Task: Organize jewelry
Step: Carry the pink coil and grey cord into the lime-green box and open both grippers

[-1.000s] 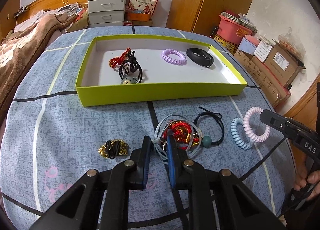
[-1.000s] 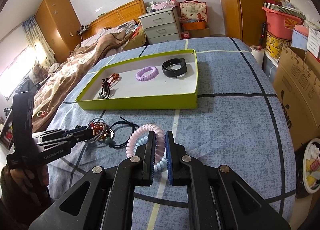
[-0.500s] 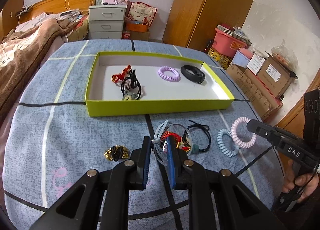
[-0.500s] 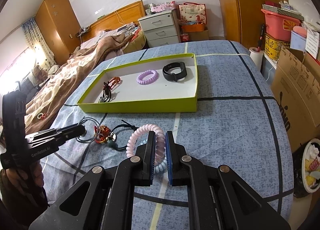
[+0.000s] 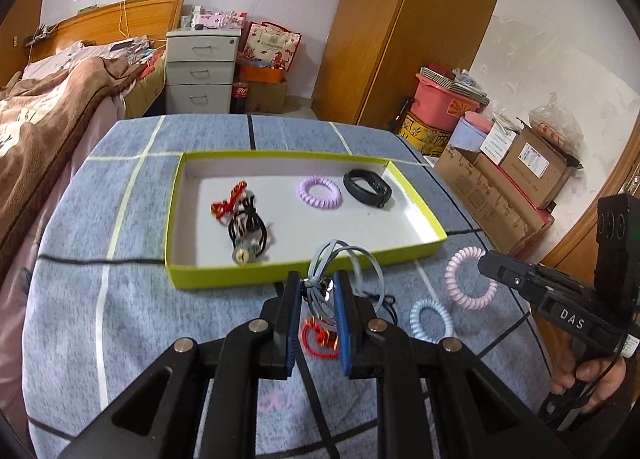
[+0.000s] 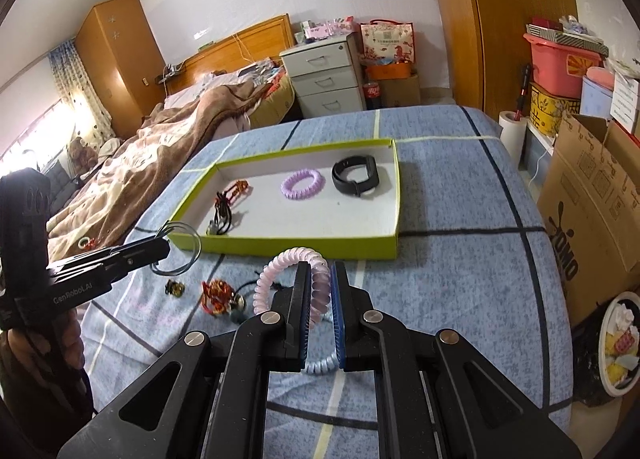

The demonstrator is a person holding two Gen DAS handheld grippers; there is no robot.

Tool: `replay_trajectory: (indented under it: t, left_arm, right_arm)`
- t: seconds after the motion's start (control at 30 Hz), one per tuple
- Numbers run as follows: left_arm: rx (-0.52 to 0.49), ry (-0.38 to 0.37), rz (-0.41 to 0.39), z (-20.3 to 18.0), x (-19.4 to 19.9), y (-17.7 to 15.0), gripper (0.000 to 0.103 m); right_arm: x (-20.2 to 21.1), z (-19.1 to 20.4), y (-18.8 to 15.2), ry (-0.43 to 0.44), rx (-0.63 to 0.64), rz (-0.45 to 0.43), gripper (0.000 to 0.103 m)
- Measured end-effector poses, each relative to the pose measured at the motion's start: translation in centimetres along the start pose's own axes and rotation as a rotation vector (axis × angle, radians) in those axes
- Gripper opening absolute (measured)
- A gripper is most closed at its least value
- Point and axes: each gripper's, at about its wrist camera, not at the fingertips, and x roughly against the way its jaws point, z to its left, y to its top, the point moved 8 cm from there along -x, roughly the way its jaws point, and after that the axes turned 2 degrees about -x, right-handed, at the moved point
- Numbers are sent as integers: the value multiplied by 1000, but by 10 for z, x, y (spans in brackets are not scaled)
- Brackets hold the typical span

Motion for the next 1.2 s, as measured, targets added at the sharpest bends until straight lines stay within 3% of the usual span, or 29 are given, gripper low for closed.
replay_trajectory:
  t: [0.37, 0.47, 0.67, 1.2]
  left_arm:
    - [9, 5, 16, 11, -32, 39, 17]
    - [-20, 47, 21, 14, -42, 46, 17]
    - [-4, 23, 58, 22, -72, 60, 17]
    - [37, 69, 140, 46, -121, 59, 17]
  right_arm:
    - [-27, -10, 34, -34, -23, -13, 10]
    - [-40, -12, 39, -44, -18, 3, 10]
    - [-68, -17, 45, -56, -17, 42, 10]
    - [-113, -24, 43, -74, 14, 127, 10]
